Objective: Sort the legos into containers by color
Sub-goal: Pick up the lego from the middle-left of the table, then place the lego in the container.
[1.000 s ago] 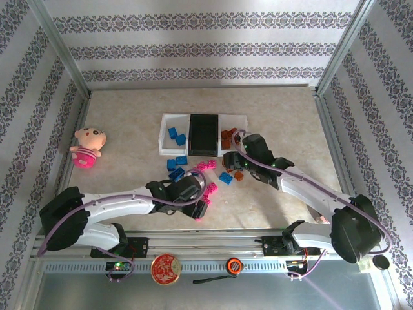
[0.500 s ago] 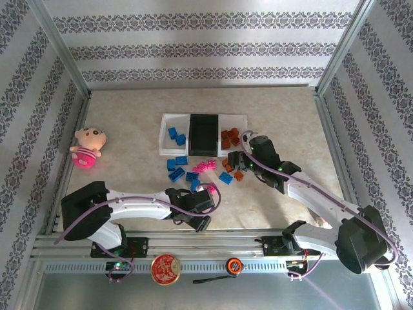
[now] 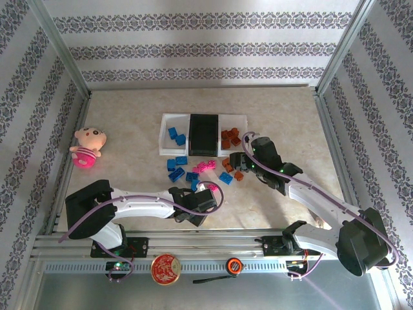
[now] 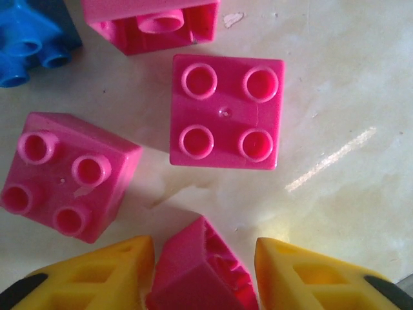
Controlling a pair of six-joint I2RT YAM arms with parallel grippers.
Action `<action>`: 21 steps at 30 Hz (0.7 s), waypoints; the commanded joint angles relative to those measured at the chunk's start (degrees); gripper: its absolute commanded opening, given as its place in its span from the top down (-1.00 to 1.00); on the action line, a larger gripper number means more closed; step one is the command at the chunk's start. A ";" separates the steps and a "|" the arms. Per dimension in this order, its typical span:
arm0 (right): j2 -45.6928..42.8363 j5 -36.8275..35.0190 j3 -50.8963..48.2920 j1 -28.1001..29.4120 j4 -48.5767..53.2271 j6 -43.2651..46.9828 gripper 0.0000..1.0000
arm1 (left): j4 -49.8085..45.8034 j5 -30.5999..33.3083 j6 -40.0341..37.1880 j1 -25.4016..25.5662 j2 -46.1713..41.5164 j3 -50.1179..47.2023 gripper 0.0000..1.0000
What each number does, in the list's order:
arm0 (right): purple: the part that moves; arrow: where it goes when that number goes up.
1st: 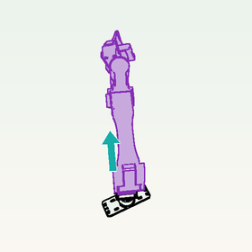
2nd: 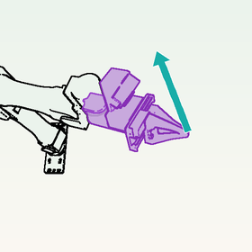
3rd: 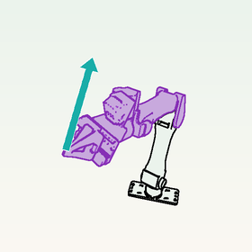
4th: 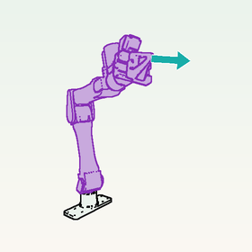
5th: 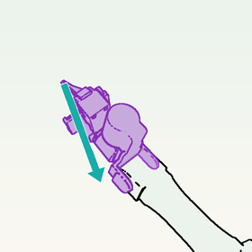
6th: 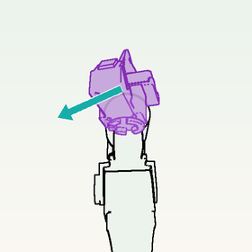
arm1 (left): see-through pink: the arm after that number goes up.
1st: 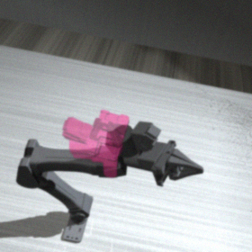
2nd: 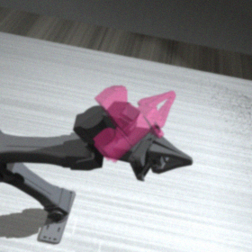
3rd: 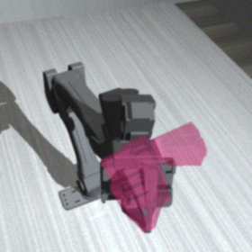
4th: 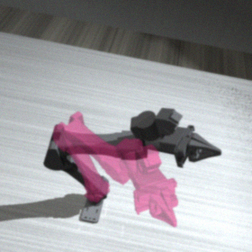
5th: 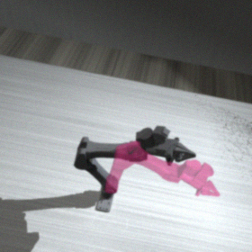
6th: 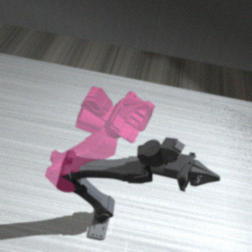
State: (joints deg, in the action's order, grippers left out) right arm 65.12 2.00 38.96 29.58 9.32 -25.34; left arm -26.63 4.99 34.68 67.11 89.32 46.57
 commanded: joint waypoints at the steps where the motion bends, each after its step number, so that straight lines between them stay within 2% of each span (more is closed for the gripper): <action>1: -0.44 0.35 -0.99 -0.58 -1.23 -0.44 -0.23 | -2.06 1.12 -0.53 0.04 -1.04 0.11 0.20; 6: -0.73 0.35 -1.26 -0.92 -1.36 -0.46 -0.23 | -2.06 0.07 0.71 -0.14 -3.70 -0.93 0.37; 13: -0.65 1.25 -1.53 -1.85 -1.59 -0.86 -0.22 | -1.50 -3.30 1.96 -3.28 -11.96 -1.89 0.43; 18: -1.14 1.66 -2.05 -2.22 -2.04 -1.55 -0.23 | 1.03 -9.87 -0.39 -15.17 -20.11 -1.10 0.45; 21: -1.15 1.87 -2.09 -2.29 -2.03 -1.81 -0.23 | 1.66 -11.42 -3.88 -22.32 -20.06 3.22 0.45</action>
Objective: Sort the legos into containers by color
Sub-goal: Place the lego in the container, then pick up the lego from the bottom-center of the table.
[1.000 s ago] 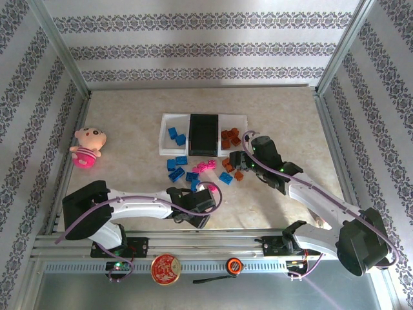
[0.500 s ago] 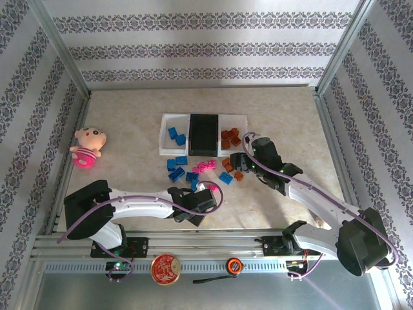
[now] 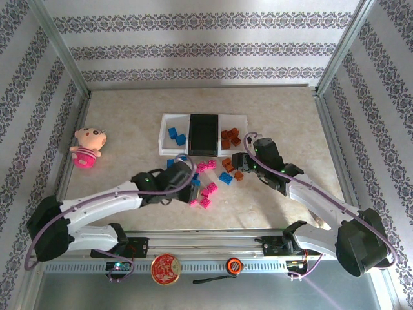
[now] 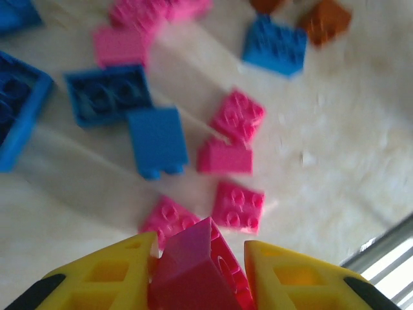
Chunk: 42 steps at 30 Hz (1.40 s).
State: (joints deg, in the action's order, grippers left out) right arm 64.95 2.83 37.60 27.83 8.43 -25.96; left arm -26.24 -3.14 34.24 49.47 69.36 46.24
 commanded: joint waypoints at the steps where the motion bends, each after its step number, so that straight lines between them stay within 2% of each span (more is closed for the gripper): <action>1: -1.02 1.03 -0.82 -0.59 -1.14 -1.20 -0.23 | 2.08 -4.22 -4.09 -7.14 0.42 4.47 0.46; 3: -1.20 1.04 -1.25 -0.60 -1.35 -1.52 -0.23 | 4.78 -6.00 -4.84 -12.69 1.92 6.00 0.48; 6: -1.13 0.99 -1.65 -0.61 -1.39 -1.74 -0.23 | 8.89 -7.08 -6.14 -16.63 6.99 10.10 0.48; 12: -2.15 1.27 -2.40 -0.68 -1.10 -1.95 -0.22 | 9.21 -6.02 -8.96 -18.03 23.72 25.33 0.50; 19: -3.71 4.09 -4.38 0.90 -0.37 -1.33 -0.24 | 5.37 -3.11 -9.79 -20.07 40.35 42.47 0.49; 22: -4.83 4.16 -5.96 2.20 -0.13 -1.55 -0.25 | 3.51 -3.41 -9.62 -20.08 45.23 47.62 0.36; 26: -5.23 4.79 -7.43 5.19 -0.20 -2.48 -0.30 | 2.71 -3.12 -9.36 -20.10 47.98 50.94 0.01; 32: -3.11 4.35 -7.82 11.04 -1.43 -3.24 -0.34 | 5.33 -5.50 -7.57 -20.07 42.96 49.33 -0.55; 34: -1.89 5.11 -7.51 13.11 -1.83 -2.55 -0.34 | 8.18 -6.55 -6.62 -20.01 37.78 44.94 -0.69; 37: 1.06 6.68 -6.27 16.79 -1.49 -1.32 -0.33 | 13.51 -8.60 -4.56 -19.87 28.84 35.60 -1.00; 42: 7.42 8.77 -3.69 23.31 -0.44 -0.82 -0.31 | 18.21 -9.02 -1.70 -19.60 12.58 17.30 -0.99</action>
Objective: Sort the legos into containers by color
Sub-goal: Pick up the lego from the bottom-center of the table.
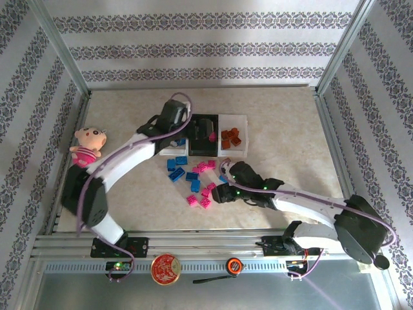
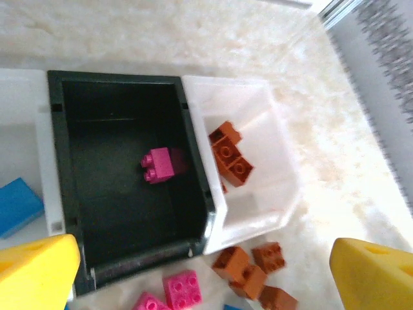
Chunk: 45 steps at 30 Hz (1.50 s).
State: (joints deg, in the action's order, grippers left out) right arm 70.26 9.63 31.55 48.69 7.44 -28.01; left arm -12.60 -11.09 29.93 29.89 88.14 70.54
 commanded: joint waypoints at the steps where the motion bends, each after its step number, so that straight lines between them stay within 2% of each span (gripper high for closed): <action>1: 3.15 1.97 2.66 3.43 0.55 1.33 -0.32 | 4.80 -0.79 2.87 -0.06 -8.79 -9.96 -0.99; 7: 10.86 -2.20 8.45 9.58 3.51 3.82 -0.33 | 1.86 2.34 4.17 -0.01 -25.33 -24.79 -0.99; 13: 16.42 -9.22 13.77 12.59 8.86 6.10 -0.30 | -3.14 4.50 4.87 -0.07 -34.26 -30.04 -0.99; 23: 23.75 -16.45 18.82 17.19 14.72 7.92 -0.22 | -5.20 6.08 5.48 -0.06 -37.35 -31.88 -0.99; 29: 26.25 -18.78 19.95 17.93 14.74 8.58 0.06 | -6.40 7.10 5.32 -0.08 -37.39 -31.54 -0.99; 34: 22.94 -17.59 17.49 17.86 12.79 8.98 0.33 | -7.50 7.68 5.31 -0.05 -37.80 -31.87 -0.99; 38: 17.10 -15.62 14.88 17.42 12.64 9.63 0.41 | -7.58 8.21 5.35 -0.07 -38.50 -32.81 -0.99; 45: 3.31 -10.14 11.12 12.90 12.78 9.29 0.47 | -8.67 9.06 5.66 -0.09 -40.60 -34.83 -0.99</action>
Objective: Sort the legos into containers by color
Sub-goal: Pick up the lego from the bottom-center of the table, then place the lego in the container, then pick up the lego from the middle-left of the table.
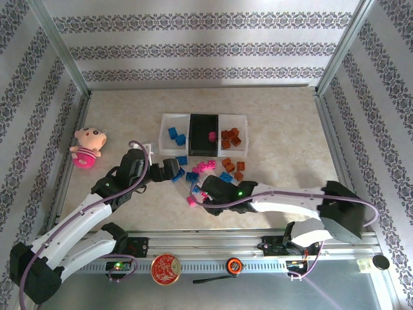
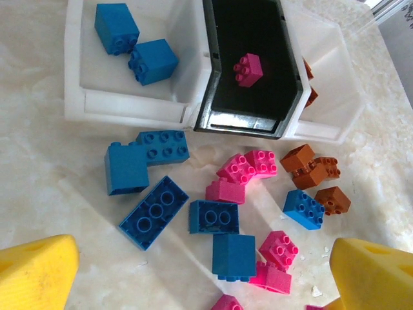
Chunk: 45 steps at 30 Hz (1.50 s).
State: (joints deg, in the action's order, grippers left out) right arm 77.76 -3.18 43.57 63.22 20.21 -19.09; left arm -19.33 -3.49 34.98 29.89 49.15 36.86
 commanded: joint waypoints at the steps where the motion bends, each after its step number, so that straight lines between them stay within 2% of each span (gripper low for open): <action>1: -5.87 3.59 -0.67 -3.09 -0.11 0.51 0.47 | -2.02 1.76 0.66 -0.03 -2.30 -1.59 -0.99; 6: -7.49 9.41 4.19 -12.01 -1.52 1.42 0.49 | -1.73 2.21 0.88 -0.04 -5.12 -4.09 -0.99; 15: 9.11 15.45 20.99 -22.98 -3.42 -0.08 0.51 | -2.20 0.87 1.67 -0.02 -5.61 -5.86 -0.99; 20: 19.86 14.45 30.40 -26.14 -1.88 -1.93 0.52 | -1.52 -0.51 2.14 -0.07 -5.71 -6.56 -0.99; 23: 25.24 10.37 36.17 -26.77 0.70 -2.17 0.52 | -1.54 -1.01 2.11 -0.07 -5.57 -6.56 -0.99; 26: 29.37 6.00 40.10 -26.79 1.84 -2.44 0.44 | -1.81 -1.66 1.76 -0.02 -5.46 -6.32 -0.99; 29: 32.72 3.01 43.46 -26.92 2.48 -3.08 0.26 | -1.72 -2.20 1.67 -0.07 -5.24 -6.37 -0.99; 33: 35.11 2.64 46.33 -26.98 2.24 -3.10 -0.23 | -1.90 -3.09 1.58 -0.02 -4.90 -6.32 -0.99; 39: 26.78 2.27 39.86 -26.14 -3.45 -1.90 -0.55 | -1.50 -5.58 1.48 -0.03 -4.20 -6.11 -0.99; 41: 22.01 0.69 36.59 -25.31 -5.05 -0.69 -0.96 | -1.28 -6.13 1.39 -0.09 -3.82 -5.79 -0.99; 45: 12.84 -2.04 29.74 -24.09 -7.51 -0.03 -0.96 | -0.53 -8.71 0.15 0.36 -1.51 -4.92 -1.00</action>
State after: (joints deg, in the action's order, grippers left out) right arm 96.53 -2.07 76.01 38.17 16.51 -20.36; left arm -20.38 -9.43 36.29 29.95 46.37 30.68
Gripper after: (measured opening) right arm 0.979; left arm 0.997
